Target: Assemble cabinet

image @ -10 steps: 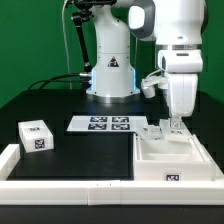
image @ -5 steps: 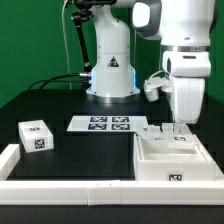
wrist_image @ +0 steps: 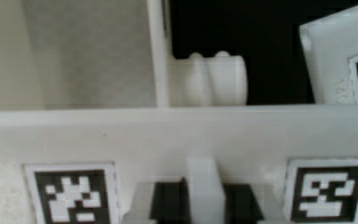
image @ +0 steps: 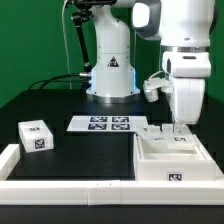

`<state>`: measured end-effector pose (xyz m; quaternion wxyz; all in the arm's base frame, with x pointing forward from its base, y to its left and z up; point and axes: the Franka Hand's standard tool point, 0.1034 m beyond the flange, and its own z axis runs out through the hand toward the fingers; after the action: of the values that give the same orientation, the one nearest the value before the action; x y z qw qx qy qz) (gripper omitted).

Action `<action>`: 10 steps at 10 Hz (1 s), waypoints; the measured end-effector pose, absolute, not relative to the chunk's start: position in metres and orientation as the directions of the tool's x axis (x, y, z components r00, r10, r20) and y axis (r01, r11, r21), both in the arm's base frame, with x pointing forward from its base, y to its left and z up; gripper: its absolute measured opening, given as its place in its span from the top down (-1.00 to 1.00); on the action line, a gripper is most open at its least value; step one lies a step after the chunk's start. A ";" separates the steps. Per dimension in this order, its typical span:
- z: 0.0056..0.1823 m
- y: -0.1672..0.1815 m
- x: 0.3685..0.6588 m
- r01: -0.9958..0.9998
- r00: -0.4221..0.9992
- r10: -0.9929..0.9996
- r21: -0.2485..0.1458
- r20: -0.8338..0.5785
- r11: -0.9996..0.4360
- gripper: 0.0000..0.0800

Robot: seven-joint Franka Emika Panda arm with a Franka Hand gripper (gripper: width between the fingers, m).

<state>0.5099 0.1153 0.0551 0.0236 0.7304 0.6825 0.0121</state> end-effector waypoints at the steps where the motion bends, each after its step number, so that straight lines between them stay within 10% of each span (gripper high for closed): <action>1: 0.055 0.115 0.515 0.997 0.066 0.998 0.047 -0.019 -0.065 0.82; 10: 0.057 0.111 0.570 0.995 0.075 0.997 0.067 -0.022 -0.074 0.82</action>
Offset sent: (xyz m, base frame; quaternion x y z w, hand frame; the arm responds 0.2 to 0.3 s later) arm 0.0319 0.0058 -0.0056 0.0118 0.0131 -0.0064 0.9998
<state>0.5696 0.1107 0.0568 0.0320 0.7326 0.6798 0.0148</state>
